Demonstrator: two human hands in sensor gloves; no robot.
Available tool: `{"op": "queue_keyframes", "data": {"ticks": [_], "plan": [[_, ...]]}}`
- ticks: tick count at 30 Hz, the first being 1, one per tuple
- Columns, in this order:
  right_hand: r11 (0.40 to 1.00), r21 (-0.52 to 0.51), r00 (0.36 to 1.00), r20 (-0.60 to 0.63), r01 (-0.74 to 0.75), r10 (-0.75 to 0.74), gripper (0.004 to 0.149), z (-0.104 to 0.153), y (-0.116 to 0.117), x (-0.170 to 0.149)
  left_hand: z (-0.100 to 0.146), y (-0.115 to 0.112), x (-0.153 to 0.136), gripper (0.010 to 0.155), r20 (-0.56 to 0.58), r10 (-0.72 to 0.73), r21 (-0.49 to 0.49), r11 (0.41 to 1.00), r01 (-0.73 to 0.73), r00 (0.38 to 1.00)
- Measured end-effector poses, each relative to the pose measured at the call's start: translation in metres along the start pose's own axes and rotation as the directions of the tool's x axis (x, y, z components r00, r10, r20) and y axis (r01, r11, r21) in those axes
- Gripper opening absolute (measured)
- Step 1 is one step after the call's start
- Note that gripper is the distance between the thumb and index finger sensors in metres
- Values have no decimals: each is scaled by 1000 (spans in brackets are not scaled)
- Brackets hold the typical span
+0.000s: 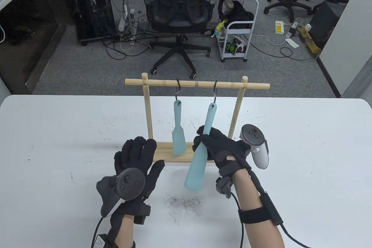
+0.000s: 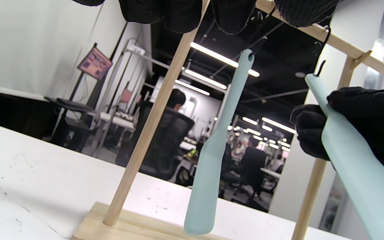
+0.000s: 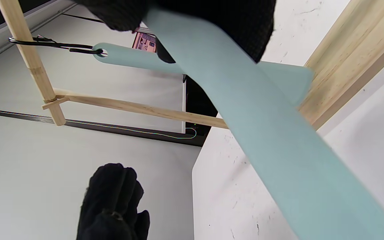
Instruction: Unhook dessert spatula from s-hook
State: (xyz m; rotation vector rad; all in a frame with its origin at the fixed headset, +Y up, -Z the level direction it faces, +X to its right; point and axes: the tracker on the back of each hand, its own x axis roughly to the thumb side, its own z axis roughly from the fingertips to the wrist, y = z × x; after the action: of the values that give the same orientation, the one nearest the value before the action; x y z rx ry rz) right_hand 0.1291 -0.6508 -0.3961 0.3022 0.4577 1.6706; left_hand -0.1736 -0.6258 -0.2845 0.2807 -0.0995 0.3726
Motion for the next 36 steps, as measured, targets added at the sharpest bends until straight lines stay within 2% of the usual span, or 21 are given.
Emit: {"op": "queue_keyframes", "data": {"ticks": [9,24,33,36], "plan": [[999,34,999,5,31,-31,60,3,3,6,1,0,0,72,2,8,4,1000,-8,1000],[1000,18,999,49,-4,3,60,7,7,24,2,1,-2,72,6,21,5,1000,-21,1000],[998,-1,995,81,-64,64,61,27,2,32,2,1,-2,72,9,25,4,1000,-25,1000],[994,-50,991,92,-95,99,62,38,-3,30,2,1,-2,72,9,25,5,1000,-25,1000]]}}
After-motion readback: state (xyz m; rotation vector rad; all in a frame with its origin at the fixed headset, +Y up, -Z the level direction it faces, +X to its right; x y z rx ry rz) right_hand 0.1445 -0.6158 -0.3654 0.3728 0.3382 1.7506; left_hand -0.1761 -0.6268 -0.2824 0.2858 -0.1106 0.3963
